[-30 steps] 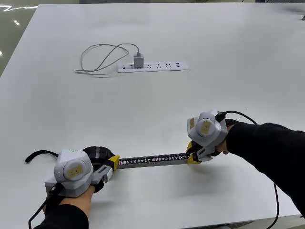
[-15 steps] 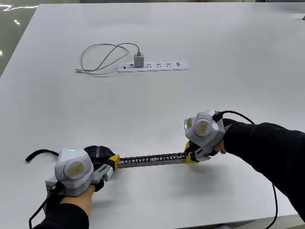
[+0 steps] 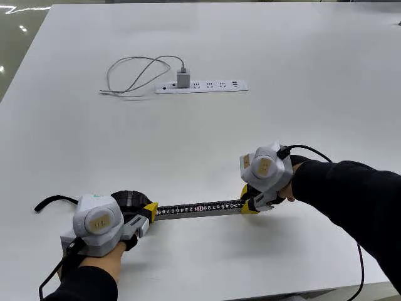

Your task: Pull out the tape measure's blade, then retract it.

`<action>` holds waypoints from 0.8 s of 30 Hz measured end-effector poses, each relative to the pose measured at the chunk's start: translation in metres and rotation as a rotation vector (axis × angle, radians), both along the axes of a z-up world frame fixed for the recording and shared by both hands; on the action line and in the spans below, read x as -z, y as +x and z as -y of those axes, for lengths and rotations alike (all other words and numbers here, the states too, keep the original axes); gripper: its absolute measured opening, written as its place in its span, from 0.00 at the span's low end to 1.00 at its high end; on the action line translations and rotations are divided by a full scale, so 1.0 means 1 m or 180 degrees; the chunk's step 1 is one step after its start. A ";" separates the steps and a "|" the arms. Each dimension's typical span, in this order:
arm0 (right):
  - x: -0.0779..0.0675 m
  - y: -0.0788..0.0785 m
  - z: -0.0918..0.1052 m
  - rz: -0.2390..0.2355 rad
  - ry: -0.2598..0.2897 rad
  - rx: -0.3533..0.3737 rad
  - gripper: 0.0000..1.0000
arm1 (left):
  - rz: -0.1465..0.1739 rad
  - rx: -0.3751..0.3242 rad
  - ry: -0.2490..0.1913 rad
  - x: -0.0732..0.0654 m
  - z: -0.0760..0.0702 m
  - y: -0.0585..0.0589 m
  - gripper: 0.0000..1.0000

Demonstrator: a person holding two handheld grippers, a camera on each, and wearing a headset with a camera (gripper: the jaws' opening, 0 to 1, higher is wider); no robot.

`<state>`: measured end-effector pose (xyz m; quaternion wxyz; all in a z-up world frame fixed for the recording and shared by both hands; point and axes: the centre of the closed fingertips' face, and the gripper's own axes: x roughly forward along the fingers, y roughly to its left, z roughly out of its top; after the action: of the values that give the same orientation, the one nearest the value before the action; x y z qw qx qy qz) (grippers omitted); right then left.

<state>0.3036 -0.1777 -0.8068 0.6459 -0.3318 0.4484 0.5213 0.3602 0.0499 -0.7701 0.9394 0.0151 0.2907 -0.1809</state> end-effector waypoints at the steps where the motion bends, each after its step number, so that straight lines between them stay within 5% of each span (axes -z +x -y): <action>1: 0.000 0.000 0.000 -0.0001 0.0003 0.0004 0.10 | -0.0005 0.0001 -0.0003 0.000 0.000 0.000 0.60; 24: -0.001 0.003 -0.009 -0.0020 -0.0066 0.0034 0.10 | -0.0015 0.0019 -0.0002 0.000 -0.001 0.001 0.60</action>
<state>0.3065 -0.1686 -0.8063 0.6439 -0.3343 0.4575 0.5141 0.3609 0.0505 -0.7697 0.9382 0.0153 0.2928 -0.1839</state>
